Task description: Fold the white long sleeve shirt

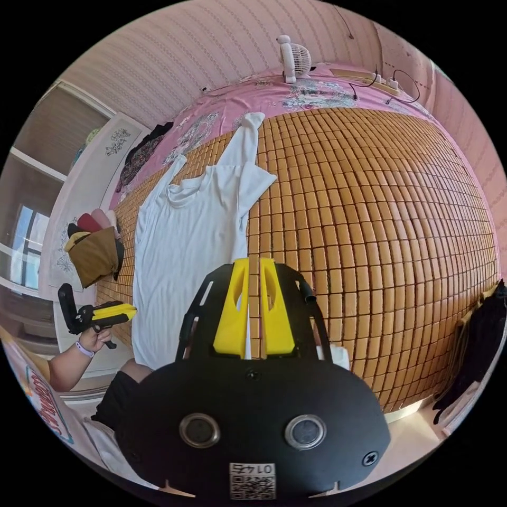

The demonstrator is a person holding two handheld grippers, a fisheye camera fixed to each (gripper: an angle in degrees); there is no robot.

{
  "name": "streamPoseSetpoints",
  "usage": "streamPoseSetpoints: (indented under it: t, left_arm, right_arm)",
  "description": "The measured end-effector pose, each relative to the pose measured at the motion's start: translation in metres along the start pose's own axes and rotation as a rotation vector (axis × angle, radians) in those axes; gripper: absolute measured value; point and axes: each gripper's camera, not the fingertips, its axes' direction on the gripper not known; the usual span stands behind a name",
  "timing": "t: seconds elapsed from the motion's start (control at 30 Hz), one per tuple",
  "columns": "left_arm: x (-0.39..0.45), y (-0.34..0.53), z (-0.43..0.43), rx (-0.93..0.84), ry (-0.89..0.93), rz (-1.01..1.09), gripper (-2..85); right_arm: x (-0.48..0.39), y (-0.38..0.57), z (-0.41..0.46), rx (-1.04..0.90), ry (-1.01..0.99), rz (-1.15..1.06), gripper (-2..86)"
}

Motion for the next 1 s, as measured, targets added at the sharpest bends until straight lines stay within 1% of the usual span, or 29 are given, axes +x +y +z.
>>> streamPoseSetpoints:
  t: [0.07,0.13,0.23,0.3,0.43,0.57,0.6,0.63,0.67,0.7,0.73,0.77,0.87,0.93,1.0]
  left_arm:
    - [-0.003,-0.035,0.007,0.031,0.009,-0.01,-0.2]
    - [-0.005,-0.062,0.016,0.064,-0.02,-0.011,0.0]
    - [-0.015,-0.11,0.036,0.094,-0.058,-0.024,0.3]
    - [-0.022,-0.138,0.05,0.097,-0.052,-0.045,0.3]
    - [-0.029,-0.198,0.082,0.084,-0.094,-0.02,0.4]
    - [-0.032,-0.236,0.113,0.062,-0.136,-0.017,0.3]
    - [-0.033,-0.24,0.118,0.052,-0.139,-0.02,0.3]
    - [-0.034,-0.247,0.129,0.014,-0.145,-0.025,0.1]
    - [-0.036,-0.252,0.141,-0.045,-0.152,-0.03,0.0]
    - [-0.036,-0.253,0.142,-0.031,-0.145,-0.022,-0.1]
    - [-0.035,-0.256,0.143,-0.017,-0.145,-0.004,-0.3]
    - [-0.035,-0.259,0.146,-0.01,-0.128,0.004,-0.5]
    - [-0.034,-0.268,0.153,-0.016,-0.125,0.018,-0.6]
    - [-0.031,-0.274,0.156,-0.021,-0.127,0.026,-0.6]
    - [-0.028,-0.281,0.16,-0.025,-0.13,0.036,-0.6]
  right_arm:
    - [-0.007,-0.017,-0.005,-0.03,0.014,-0.039,5.1]
    - [-0.016,-0.049,-0.005,-0.051,0.035,-0.105,5.6]
    - [-0.028,-0.101,0.005,-0.039,0.055,-0.178,6.6]
    - [-0.036,-0.133,0.016,-0.02,0.065,-0.196,7.4]
    - [-0.049,-0.199,0.053,-0.028,0.1,-0.172,9.8]
    - [-0.061,-0.236,0.082,-0.057,0.154,-0.153,9.4]
    - [-0.064,-0.241,0.09,-0.065,0.175,-0.148,8.2]
    - [-0.064,-0.244,0.102,-0.117,0.196,-0.151,6.4]
    - [-0.066,-0.244,0.102,-0.109,0.191,-0.172,5.3]
    - [-0.067,-0.241,0.097,-0.077,0.209,-0.191,3.1]
    - [-0.065,-0.238,0.092,-0.071,0.184,-0.182,1.0]
    - [-0.062,-0.236,0.087,-0.069,0.179,-0.166,0.7]
    - [-0.041,-0.201,0.038,0.048,0.098,-0.117,-0.2]
    - [-0.023,-0.15,-0.018,0.109,0.127,-0.054,0.1]
    - [-0.018,-0.105,-0.059,0.117,0.181,-0.023,0.5]
